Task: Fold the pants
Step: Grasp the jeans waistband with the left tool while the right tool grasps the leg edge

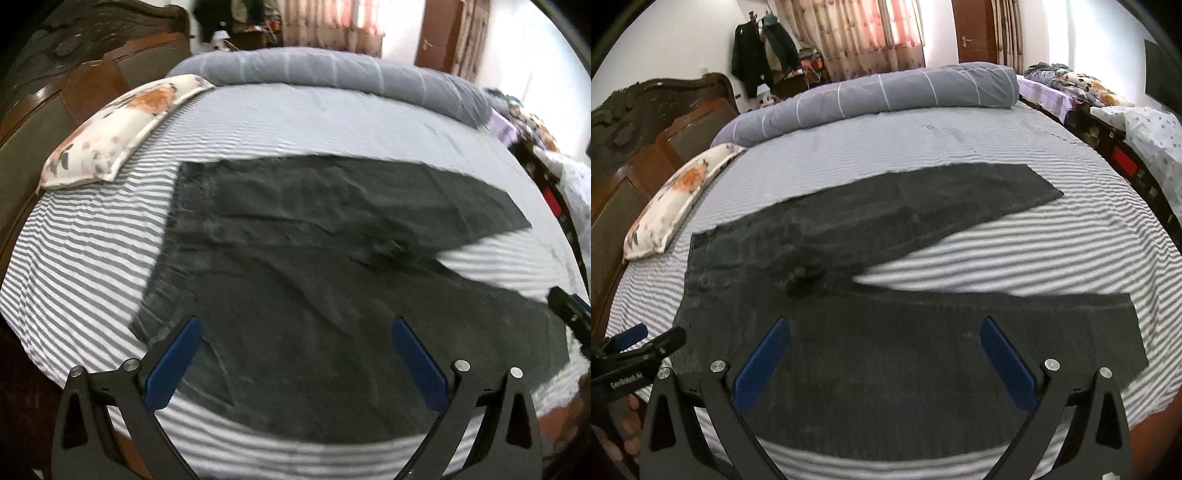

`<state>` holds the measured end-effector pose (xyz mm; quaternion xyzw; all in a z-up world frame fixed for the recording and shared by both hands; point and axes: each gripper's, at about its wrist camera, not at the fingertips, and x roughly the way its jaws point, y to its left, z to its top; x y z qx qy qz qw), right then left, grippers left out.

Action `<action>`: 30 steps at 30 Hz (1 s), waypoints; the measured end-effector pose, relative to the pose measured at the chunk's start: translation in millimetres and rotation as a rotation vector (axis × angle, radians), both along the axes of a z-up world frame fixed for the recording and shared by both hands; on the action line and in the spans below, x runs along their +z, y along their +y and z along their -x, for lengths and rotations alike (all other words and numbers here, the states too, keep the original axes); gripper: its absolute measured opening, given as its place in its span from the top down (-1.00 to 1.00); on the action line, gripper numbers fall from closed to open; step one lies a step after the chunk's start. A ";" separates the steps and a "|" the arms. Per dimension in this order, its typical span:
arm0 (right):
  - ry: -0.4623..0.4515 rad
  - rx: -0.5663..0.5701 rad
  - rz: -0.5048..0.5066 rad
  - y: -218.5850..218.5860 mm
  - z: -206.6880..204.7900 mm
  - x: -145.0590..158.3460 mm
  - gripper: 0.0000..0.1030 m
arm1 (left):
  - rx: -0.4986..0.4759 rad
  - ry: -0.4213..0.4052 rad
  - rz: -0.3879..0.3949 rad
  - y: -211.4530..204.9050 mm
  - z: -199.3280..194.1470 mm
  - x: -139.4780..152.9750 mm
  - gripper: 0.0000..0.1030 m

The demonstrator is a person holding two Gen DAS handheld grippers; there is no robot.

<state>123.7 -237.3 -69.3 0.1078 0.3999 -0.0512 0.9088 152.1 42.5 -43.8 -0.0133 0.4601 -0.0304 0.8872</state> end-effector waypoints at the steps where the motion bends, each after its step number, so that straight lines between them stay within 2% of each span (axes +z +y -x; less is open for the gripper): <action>1: -0.005 0.001 -0.001 -0.8 -4.8 0.6 -0.99 | 0.010 -0.012 0.004 8.5 -5.2 -0.2 -0.86; 5: -0.053 -0.008 -0.004 -0.7 -36.0 2.3 -0.99 | 0.082 -0.038 0.026 59.7 -42.5 -6.9 -0.45; 6: -0.068 -0.013 -0.008 0.2 -44.9 0.7 -0.99 | 0.096 -0.039 0.035 70.9 -51.3 -8.4 -0.28; 8: -0.087 -0.015 -0.016 2.8 -59.6 -4.4 -0.99 | 0.119 -0.033 0.079 98.4 -75.3 -14.8 -0.13; 10: -0.100 -0.017 -0.022 7.4 -78.8 -14.3 -0.99 | 0.142 -0.018 0.118 119.8 -98.6 -22.1 0.14; 13: -0.102 -0.027 -0.013 12.1 -100.5 -33.1 -0.99 | 0.145 0.011 0.166 140.3 -133.3 -36.1 0.30; 17: -0.070 -0.027 -0.010 16.7 -119.0 -58.6 -0.99 | 0.129 0.051 0.202 152.4 -167.6 -59.6 0.34; 22: 0.025 -0.016 -0.061 17.6 -129.9 -91.9 -0.99 | 0.141 0.082 0.260 167.4 -194.4 -85.3 0.37; 25: 0.032 -0.007 -0.064 20.2 -130.7 -93.8 -0.99 | 0.123 0.084 0.265 169.4 -208.5 -95.0 0.38; 30: 0.001 0.007 -0.006 28.4 -129.2 -86.2 -0.99 | 0.124 0.089 0.263 173.4 -230.4 -102.3 0.38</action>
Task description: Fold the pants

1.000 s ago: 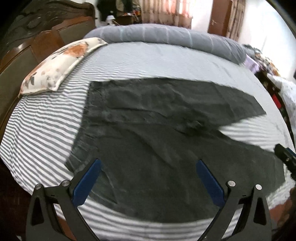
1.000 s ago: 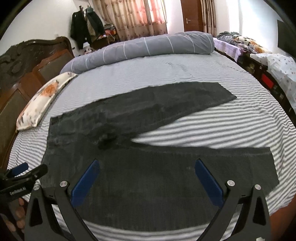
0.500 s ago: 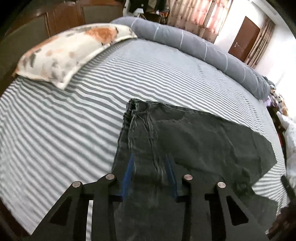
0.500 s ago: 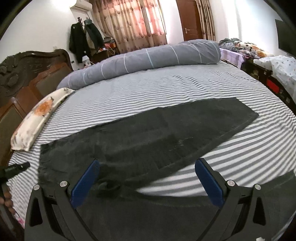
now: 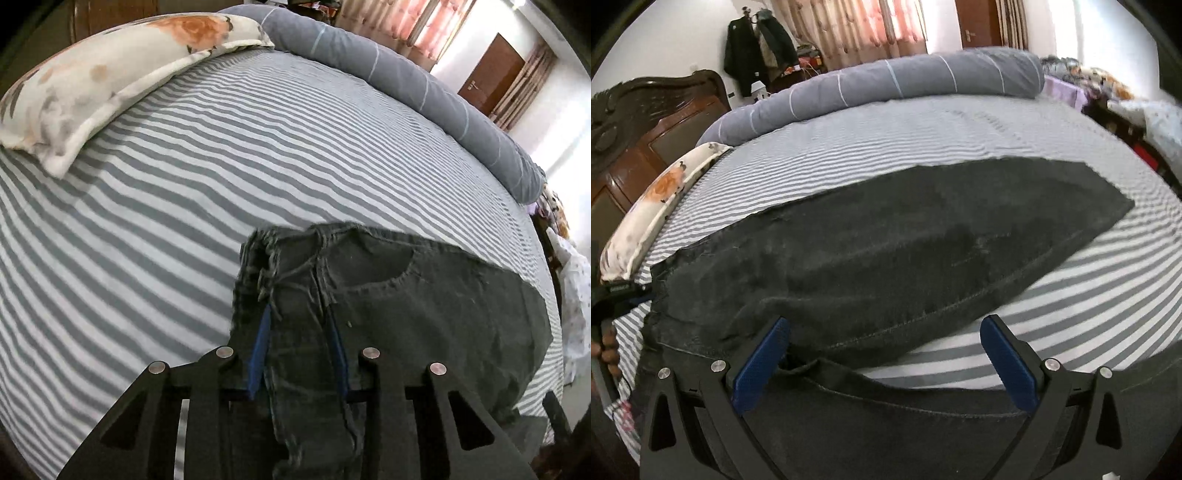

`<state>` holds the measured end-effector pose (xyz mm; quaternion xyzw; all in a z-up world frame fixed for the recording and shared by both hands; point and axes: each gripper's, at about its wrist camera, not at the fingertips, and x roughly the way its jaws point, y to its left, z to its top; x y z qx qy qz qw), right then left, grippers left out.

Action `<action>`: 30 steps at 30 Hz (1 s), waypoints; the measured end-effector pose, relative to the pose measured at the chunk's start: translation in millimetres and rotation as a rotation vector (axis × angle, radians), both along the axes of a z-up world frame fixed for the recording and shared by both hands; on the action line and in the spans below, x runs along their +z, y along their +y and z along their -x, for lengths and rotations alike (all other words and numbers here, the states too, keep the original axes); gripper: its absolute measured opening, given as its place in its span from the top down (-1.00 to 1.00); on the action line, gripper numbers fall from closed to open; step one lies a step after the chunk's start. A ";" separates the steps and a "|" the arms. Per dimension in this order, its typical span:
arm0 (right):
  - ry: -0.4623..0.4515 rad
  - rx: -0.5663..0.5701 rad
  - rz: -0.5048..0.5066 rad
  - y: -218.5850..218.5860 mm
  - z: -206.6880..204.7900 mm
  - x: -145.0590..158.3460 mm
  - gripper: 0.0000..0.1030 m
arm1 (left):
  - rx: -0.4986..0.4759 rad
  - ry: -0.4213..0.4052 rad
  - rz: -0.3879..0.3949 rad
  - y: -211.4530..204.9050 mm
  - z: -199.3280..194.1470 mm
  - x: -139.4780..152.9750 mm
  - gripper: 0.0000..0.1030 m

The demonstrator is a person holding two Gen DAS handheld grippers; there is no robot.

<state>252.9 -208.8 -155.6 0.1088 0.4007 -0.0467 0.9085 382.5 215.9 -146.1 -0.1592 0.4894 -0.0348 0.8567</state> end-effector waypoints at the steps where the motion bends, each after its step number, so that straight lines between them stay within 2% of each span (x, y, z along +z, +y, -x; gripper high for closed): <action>1: 0.002 0.003 -0.004 0.7 -0.5 0.3 -0.99 | 0.010 0.001 0.002 2.3 -3.6 -0.2 0.38; 5: 0.017 0.017 -0.015 3.8 -3.3 -1.8 -0.99 | 0.022 -0.007 0.040 12.3 -0.7 1.0 0.38; 11: 0.018 0.014 -0.032 2.8 -3.8 -3.0 -0.99 | -0.027 -0.001 0.101 16.3 27.0 -5.8 0.38; 15: 0.019 0.014 -0.029 4.4 -4.2 -3.9 -0.99 | -0.049 -0.001 0.105 13.0 38.6 -10.5 0.38; 30: 0.028 0.020 -0.036 4.8 -4.3 -6.3 -0.99 | -0.009 -0.021 0.161 7.5 -26.5 -8.4 0.38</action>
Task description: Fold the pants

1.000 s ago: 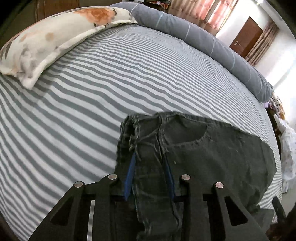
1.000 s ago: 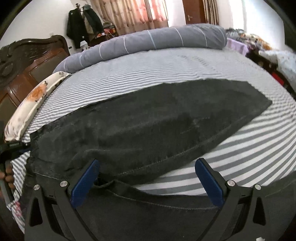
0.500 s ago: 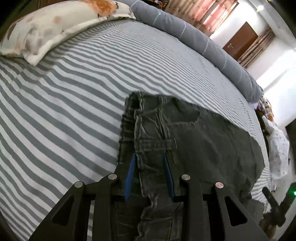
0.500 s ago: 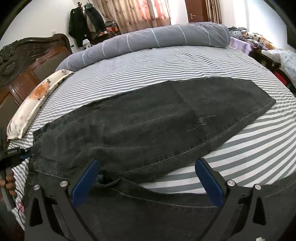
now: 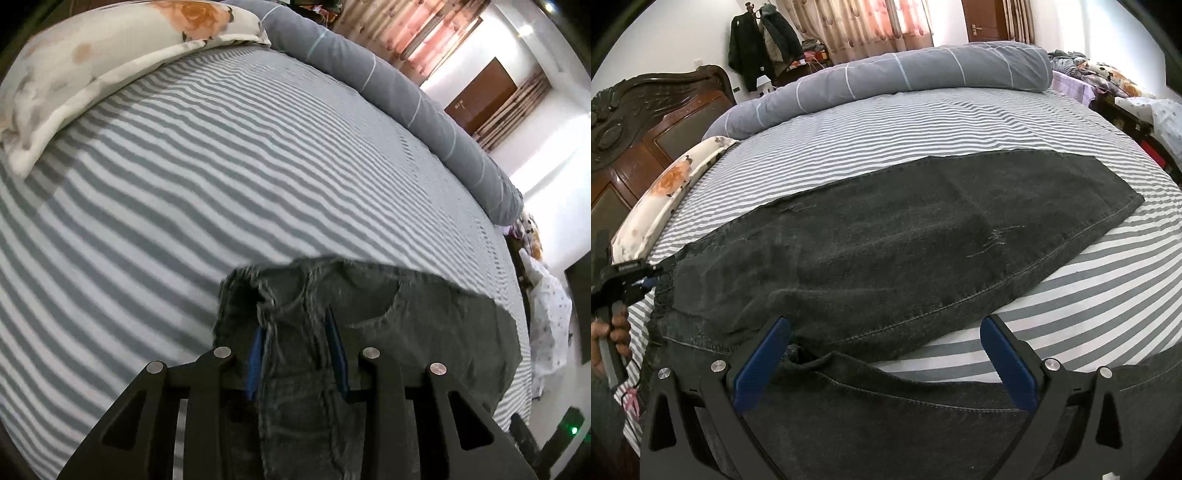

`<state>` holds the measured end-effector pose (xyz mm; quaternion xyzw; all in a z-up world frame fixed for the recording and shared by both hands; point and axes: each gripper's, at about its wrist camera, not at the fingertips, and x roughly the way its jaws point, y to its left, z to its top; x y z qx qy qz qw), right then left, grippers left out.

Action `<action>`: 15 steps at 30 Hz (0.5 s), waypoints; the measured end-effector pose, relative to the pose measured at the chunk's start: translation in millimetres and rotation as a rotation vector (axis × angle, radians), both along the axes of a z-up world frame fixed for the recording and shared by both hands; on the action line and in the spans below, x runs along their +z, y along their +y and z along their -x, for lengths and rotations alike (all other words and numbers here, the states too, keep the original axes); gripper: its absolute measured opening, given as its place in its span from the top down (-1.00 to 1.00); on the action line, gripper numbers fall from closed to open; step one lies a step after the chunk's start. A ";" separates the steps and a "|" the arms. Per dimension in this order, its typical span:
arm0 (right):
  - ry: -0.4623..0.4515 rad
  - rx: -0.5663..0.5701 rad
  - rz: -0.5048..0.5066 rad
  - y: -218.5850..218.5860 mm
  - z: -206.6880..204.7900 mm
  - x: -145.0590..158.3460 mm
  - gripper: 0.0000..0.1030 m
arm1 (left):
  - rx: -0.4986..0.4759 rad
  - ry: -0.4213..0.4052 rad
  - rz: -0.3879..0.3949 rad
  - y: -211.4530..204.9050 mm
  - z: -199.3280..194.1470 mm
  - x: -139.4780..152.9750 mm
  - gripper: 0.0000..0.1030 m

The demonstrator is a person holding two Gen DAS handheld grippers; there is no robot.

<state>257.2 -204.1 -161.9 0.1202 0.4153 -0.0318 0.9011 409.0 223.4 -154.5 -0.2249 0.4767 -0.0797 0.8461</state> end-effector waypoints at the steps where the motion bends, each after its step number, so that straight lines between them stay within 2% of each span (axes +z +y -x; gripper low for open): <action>1: 0.000 -0.002 0.002 0.1 -0.3 -0.5 -0.99 | 0.004 0.002 0.009 0.2 -3.8 0.1 0.38; 5: 0.010 0.004 -0.001 0.0 -1.1 -1.2 -0.99 | 0.040 0.026 0.066 2.3 -16.4 -4.8 0.38; 8: 0.012 0.004 -0.011 -2.2 -2.3 -0.5 -0.99 | 0.057 0.025 0.057 1.3 -16.8 -6.2 0.41; 10: 0.011 0.015 0.009 -3.8 -5.1 1.5 -0.99 | 0.071 0.012 0.013 -1.3 -15.3 -4.2 0.84; 15: 0.037 0.093 0.073 -3.1 -19.7 -1.2 -0.99 | 0.067 -0.067 -0.014 -6.8 -2.7 5.6 0.89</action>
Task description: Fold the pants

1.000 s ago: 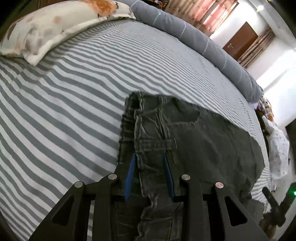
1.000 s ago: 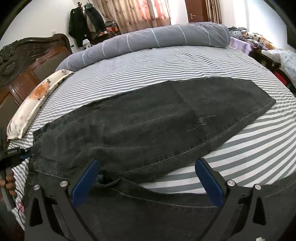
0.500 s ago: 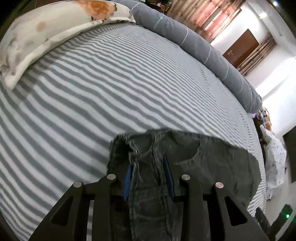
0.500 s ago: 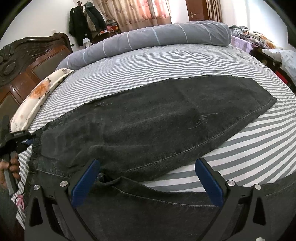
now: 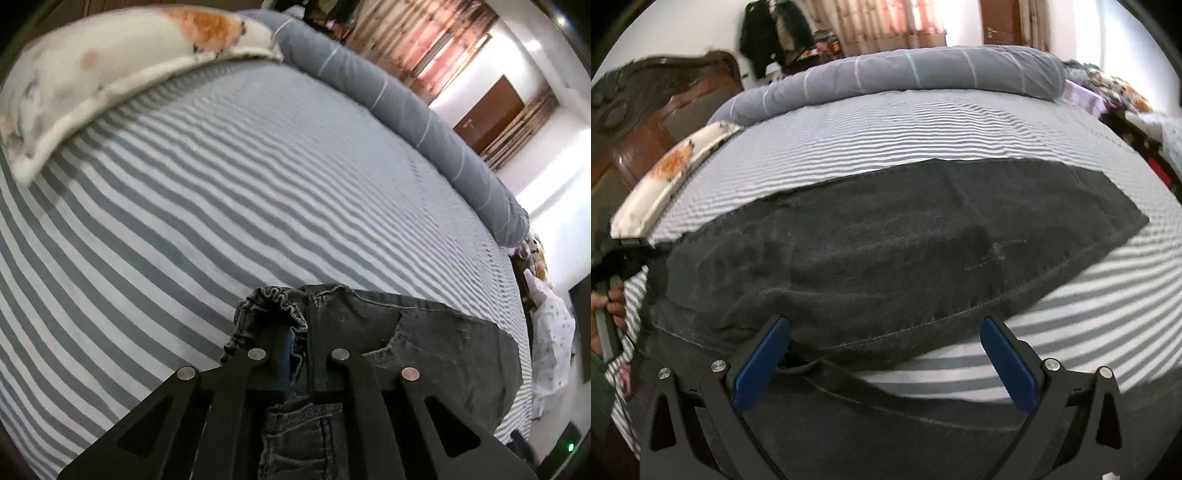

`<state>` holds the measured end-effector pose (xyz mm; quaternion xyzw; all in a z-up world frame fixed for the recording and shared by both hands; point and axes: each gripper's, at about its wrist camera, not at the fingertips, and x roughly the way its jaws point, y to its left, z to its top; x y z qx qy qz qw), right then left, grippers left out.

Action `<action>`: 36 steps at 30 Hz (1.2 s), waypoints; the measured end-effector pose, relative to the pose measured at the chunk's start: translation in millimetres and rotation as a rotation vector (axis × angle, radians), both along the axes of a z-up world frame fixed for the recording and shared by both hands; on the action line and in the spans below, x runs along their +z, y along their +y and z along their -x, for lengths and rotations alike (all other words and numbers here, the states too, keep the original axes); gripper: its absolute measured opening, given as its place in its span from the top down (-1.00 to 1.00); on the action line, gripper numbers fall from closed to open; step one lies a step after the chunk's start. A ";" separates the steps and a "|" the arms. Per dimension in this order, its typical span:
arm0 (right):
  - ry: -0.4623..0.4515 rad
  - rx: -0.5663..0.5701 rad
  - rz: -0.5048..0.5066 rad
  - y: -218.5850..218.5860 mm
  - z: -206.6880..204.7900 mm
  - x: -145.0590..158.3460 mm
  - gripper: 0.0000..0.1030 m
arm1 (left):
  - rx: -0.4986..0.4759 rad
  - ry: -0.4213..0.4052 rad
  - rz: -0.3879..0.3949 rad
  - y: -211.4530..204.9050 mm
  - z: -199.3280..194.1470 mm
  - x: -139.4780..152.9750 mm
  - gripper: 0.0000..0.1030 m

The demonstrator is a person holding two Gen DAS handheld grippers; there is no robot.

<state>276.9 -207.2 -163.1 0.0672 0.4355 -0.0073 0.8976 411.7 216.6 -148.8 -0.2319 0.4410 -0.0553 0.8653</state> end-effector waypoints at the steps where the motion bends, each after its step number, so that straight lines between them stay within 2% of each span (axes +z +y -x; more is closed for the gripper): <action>1: 0.008 0.019 0.006 0.3 -5.2 -1.5 -0.99 | -0.004 -0.022 0.000 -0.2 2.1 4.0 0.89; 8: 0.075 0.361 -0.002 7.3 -84.5 1.6 -0.99 | -0.011 -0.197 0.124 7.8 35.6 38.1 0.89; 11: 0.094 0.518 0.042 14.0 -132.9 14.2 -0.98 | -0.023 -0.262 0.128 7.2 49.5 49.9 0.90; 15: 0.134 0.660 0.113 30.0 -197.9 27.3 -0.97 | -0.044 -0.333 0.134 5.3 64.3 61.6 0.90; 19: 0.252 0.867 0.072 53.2 -242.3 23.5 -0.93 | -0.045 -0.366 0.140 8.3 72.7 64.1 0.90; 22: 0.391 0.991 0.002 64.6 -273.3 11.0 -0.75 | -0.041 -0.387 0.154 13.8 76.7 62.7 0.89; 25: 0.458 1.055 -0.008 65.3 -286.9 0.3 -0.60 | -0.030 -0.415 0.162 18.9 84.5 60.8 0.89; 27: 0.499 1.089 -0.021 60.9 -292.3 -4.8 -0.22 | -0.015 -0.428 0.172 20.8 88.0 58.8 0.89; 28: 0.509 1.091 -0.024 57.8 -292.9 -5.5 -0.13 | -0.011 -0.428 0.177 21.0 88.8 57.8 0.89; 30: 0.538 1.084 -0.029 40.9 -290.4 -6.7 0.21 | -0.001 -0.427 0.172 20.7 90.5 55.0 0.90; 32: 0.554 1.065 -0.005 25.3 -284.7 -8.9 0.34 | 0.002 -0.425 0.162 20.6 91.4 55.7 0.90; 36: 0.620 0.972 0.125 -10.9 -277.7 -24.2 0.45 | 0.008 -0.412 0.171 23.7 87.1 56.3 0.90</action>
